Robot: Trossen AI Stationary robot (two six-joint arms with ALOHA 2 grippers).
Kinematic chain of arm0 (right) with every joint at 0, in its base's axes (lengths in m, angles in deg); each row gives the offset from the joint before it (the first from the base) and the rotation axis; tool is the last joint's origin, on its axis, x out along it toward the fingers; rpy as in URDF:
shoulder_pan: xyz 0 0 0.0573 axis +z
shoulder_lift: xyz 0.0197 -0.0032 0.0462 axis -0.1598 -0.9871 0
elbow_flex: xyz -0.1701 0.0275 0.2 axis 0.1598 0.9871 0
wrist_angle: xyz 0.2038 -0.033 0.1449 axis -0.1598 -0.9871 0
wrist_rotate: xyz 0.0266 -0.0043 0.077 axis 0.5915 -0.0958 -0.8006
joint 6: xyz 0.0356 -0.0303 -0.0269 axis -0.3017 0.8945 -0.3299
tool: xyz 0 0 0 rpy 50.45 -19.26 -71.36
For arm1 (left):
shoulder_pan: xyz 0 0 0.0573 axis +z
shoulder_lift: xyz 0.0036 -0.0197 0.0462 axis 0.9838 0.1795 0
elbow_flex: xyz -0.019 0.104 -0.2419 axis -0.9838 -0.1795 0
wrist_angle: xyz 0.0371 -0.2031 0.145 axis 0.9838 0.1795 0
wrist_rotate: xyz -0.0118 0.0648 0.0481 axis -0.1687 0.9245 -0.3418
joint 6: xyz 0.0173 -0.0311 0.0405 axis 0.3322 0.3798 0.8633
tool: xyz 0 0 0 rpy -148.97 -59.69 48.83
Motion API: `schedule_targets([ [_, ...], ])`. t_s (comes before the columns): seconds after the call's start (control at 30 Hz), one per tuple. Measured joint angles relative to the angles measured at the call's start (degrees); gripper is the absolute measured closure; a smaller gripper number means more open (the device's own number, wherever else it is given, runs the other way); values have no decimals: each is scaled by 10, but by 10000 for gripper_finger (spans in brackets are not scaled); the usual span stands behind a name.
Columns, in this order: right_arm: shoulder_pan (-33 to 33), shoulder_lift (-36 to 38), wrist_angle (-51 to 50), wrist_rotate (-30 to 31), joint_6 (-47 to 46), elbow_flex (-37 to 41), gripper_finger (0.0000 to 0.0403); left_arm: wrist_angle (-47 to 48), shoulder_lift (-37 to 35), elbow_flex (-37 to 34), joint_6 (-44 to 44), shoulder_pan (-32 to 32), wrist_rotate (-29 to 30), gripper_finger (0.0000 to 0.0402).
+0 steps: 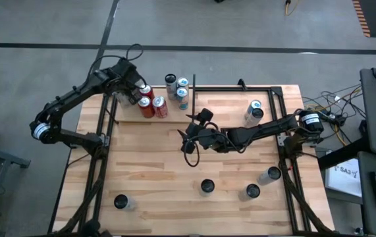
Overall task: Place canned beverage on shelf
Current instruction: Put the middle left white and yellow soda can on the shelf, then put the top white and yellow soda can on the shelf aligned with the other white and yellow soda can
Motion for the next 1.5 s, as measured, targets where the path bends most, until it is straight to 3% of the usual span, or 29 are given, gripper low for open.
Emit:
schedule_targets([
  [0.37, 1, 0, -2, 0, -2, 0, 78, 19, -35, 0, -95, -36, -36, 402],
  [0.53, 1, 0, -3, -7, -16, -1, 78, 13, -98, 0, -138, -114, -61, 402],
  [0.7, 4, 0, -5, -52, -24, -20, 78, -20, -167, -4, -193, -236, -57, 402],
  [0.9, 20, 0, -49, -56, -25, -54, 78, -63, -220, -16, -250, -417, 56, 402],
  [1.13, 18, 0, -179, -56, -102, -109, 78, -144, -232, -70, -276, -601, 185, 402],
  [1.3, 14, 0, -288, -56, -151, -146, 78, -202, -223, -111, -277, -669, 210, 402],
  [1.5, 4, 0, -451, -56, -214, -190, 78, -226, -207, -136, -280, -684, 211, 402],
])
